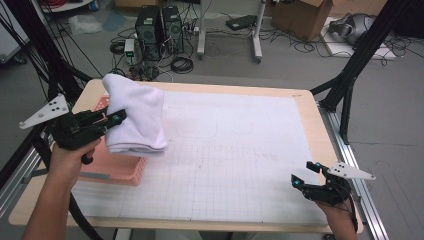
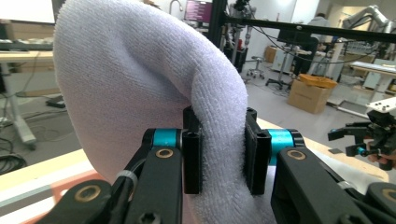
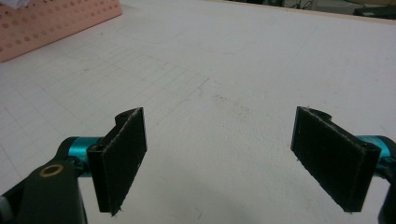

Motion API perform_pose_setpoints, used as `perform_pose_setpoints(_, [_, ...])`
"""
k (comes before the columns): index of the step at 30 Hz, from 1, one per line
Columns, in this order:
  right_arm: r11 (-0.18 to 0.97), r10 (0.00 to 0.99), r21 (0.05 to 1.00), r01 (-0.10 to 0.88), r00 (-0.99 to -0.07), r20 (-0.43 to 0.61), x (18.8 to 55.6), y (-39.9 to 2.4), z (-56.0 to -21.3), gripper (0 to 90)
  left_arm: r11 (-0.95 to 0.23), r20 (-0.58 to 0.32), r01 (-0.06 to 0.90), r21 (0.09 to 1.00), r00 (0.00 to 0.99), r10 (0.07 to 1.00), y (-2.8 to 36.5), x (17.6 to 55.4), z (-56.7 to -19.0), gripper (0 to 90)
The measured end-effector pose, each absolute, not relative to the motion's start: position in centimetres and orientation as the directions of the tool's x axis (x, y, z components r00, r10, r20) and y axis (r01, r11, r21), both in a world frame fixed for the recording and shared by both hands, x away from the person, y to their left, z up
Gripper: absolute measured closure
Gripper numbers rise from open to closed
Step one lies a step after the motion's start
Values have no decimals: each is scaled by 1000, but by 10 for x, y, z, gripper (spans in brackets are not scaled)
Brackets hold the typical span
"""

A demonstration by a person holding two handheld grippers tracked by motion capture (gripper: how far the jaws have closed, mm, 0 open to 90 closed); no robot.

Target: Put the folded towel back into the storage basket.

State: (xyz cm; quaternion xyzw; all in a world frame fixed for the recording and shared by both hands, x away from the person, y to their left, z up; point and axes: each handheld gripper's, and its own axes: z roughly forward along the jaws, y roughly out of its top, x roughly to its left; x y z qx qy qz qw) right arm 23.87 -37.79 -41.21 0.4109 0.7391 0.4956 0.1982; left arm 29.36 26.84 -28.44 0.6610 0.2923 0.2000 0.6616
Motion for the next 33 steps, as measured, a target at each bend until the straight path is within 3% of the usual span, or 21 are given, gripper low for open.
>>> perform_pose_setpoints(19, [231, 806, 876, 424, -587, 72, 242, -371, -416, 170, 112, -189, 155, 982, 694, 695, 335, 300, -297, 735])
perform_pose_setpoints(33, [257, 798, 879, 402, -601, 41, 240, -365, -412, 171, 108, -229, 216, 971, 687, 689, 339, 310, -325, 732])
